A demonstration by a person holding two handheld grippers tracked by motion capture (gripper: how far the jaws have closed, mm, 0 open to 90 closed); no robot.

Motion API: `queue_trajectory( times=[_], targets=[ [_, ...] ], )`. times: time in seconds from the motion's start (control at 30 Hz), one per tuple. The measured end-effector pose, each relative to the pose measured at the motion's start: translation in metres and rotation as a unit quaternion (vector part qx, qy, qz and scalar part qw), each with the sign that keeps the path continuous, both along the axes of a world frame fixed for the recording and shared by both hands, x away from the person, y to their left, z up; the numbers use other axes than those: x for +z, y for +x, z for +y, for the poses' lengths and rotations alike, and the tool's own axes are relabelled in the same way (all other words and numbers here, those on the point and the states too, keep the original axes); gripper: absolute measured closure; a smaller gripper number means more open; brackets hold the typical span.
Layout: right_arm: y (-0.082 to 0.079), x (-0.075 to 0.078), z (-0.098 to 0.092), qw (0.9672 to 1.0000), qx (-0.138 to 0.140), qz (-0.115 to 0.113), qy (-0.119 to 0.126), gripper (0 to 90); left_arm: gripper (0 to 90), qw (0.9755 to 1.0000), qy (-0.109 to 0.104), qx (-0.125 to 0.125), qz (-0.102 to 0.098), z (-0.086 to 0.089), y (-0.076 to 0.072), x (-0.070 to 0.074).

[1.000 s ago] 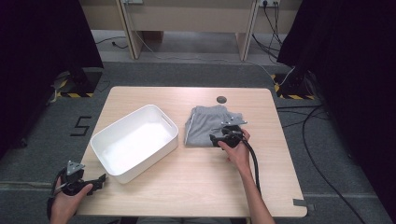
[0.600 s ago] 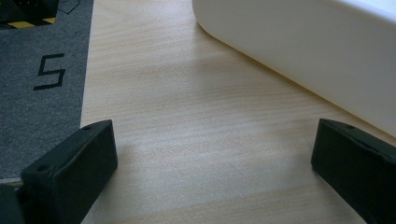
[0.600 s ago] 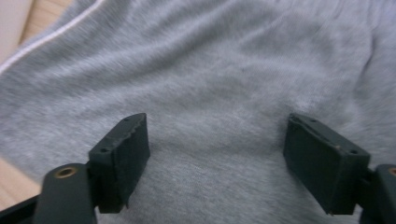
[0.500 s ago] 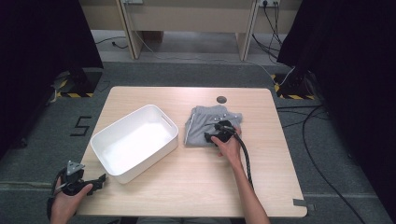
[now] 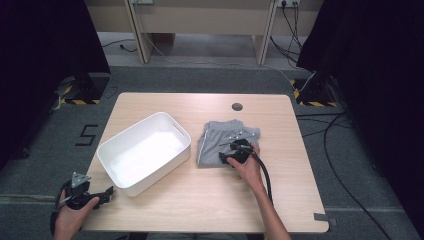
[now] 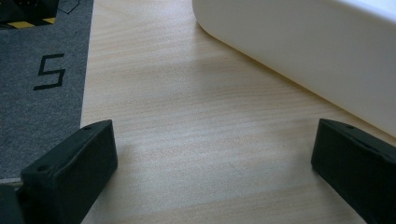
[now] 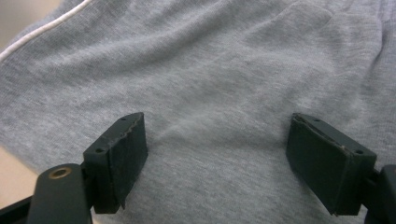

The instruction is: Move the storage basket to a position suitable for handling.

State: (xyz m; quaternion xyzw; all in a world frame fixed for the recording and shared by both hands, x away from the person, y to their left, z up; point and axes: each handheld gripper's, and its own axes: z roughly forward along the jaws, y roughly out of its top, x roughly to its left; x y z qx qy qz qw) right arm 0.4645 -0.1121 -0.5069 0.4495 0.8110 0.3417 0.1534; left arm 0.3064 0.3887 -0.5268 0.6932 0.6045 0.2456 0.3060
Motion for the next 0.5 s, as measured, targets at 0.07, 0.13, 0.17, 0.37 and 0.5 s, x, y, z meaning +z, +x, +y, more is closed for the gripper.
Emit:
queue_trajectory(
  times=[0.07, 0.13, 0.17, 0.37, 0.5],
  targets=[
    [-0.007, 0.0, 0.0, 1.0, 0.007, -0.001, -0.003, 21.1, 0.0, 1.0, 0.0, 0.0, 0.0, 0.0, 0.0, 0.0],
    [-0.015, 0.0, 0.002, 1.0, 0.007, -0.001, -0.004, 21.0, 0.0, 1.0, 0.0, 0.0, 0.0, 0.0, 0.0, 0.0],
    [-0.015, 0.0, 0.002, 1.0, 0.007, -0.001, -0.004, 21.0, 0.0, 1.0, 0.0, 0.0, 0.0, 0.0, 0.0, 0.0],
    [-0.035, 0.0, 0.003, 1.0, 0.006, -0.002, 0.0, 21.0, 0.0, 1.0, 0.0, 0.0, 0.0, 0.0, 0.0, 0.0],
    [-0.05, -0.002, 0.004, 0.9999, -0.004, -0.01, 0.007, 21.0, 0.0, 1.0, 0.0, 0.0, 0.0, 0.0, 0.0, 0.0]
  ],
)
